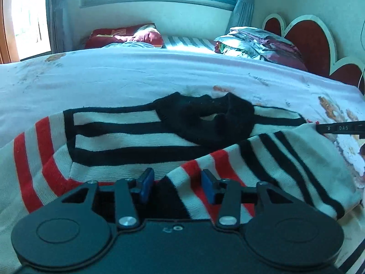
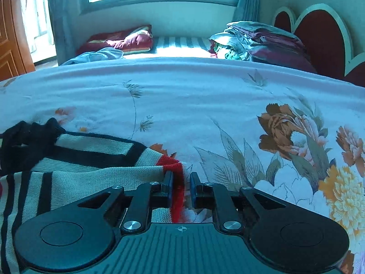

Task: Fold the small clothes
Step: 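Lay the cuff flat on the sweater body and open the left gripper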

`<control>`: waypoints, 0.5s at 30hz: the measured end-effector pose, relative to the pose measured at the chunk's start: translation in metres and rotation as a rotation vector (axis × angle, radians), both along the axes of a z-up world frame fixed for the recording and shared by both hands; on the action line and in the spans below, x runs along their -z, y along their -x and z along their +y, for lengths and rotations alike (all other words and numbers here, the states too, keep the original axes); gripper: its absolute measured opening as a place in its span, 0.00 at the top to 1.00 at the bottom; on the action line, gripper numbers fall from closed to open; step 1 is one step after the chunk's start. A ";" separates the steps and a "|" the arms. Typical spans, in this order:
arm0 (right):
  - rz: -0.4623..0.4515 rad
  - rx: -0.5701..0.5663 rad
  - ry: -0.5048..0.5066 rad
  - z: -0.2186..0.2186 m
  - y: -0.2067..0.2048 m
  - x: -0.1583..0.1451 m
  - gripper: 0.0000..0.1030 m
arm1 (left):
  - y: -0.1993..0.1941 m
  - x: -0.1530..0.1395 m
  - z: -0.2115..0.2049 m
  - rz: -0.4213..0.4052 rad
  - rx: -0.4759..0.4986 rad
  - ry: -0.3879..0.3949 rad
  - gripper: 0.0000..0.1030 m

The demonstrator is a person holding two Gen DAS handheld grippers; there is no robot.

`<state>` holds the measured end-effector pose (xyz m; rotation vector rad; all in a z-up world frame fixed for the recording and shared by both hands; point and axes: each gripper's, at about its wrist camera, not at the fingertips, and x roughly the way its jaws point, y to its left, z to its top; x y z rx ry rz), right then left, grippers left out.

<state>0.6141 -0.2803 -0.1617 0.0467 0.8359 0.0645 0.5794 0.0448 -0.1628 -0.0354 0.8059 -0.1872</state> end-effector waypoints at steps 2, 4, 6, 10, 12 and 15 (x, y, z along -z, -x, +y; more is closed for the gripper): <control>-0.020 0.003 -0.044 0.000 0.011 -0.009 0.87 | 0.005 -0.005 -0.008 -0.024 0.026 0.025 0.52; 0.031 -0.025 -0.054 0.007 0.019 -0.008 0.87 | 0.004 0.004 -0.023 0.010 0.054 -0.044 0.50; 0.025 -0.052 -0.017 0.013 0.027 0.001 0.88 | 0.004 0.010 -0.033 0.003 0.077 -0.106 0.49; 0.009 -0.041 -0.028 0.011 0.040 -0.015 0.87 | 0.014 -0.007 -0.025 -0.026 0.057 -0.032 0.51; -0.016 -0.047 -0.048 0.011 0.060 -0.026 0.87 | 0.026 -0.012 -0.023 -0.033 0.052 -0.004 0.51; 0.003 -0.064 -0.051 0.018 0.095 -0.027 0.87 | 0.045 -0.010 -0.028 -0.037 0.055 -0.023 0.49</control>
